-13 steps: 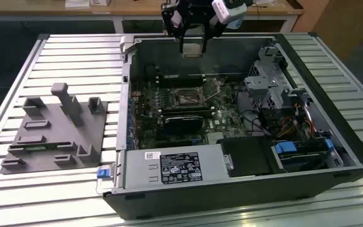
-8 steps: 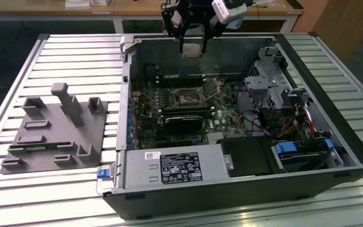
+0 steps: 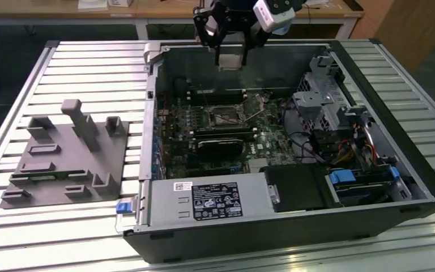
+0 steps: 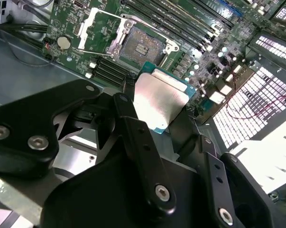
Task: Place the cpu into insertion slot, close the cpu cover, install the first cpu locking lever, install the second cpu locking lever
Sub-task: 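Place the cpu into insertion slot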
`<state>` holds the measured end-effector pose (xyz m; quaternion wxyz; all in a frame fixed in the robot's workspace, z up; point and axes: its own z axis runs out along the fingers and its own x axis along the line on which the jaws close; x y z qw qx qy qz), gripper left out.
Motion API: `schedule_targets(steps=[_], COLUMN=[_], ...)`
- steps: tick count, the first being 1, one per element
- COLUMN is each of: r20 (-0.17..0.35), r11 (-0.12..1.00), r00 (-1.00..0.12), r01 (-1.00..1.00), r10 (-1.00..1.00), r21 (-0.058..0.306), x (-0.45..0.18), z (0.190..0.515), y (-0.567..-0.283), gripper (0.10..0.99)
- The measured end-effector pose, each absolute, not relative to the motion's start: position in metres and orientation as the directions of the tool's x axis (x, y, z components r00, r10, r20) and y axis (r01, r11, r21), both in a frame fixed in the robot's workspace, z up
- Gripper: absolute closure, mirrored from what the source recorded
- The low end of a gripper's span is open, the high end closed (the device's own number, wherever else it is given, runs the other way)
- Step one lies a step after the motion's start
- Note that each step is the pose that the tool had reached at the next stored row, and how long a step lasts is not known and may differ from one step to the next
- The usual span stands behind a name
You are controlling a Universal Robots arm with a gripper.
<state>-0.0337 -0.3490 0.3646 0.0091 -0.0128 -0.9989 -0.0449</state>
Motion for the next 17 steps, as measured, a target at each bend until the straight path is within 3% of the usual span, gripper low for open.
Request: schedule_targets(steps=[17], r20=[0.019], r11=[0.996], r00=[-1.000], r01=[0.026], r10=[0.025], r21=[0.089], x=[-0.034], z=[0.343], y=[-0.349], gripper=[0.549])
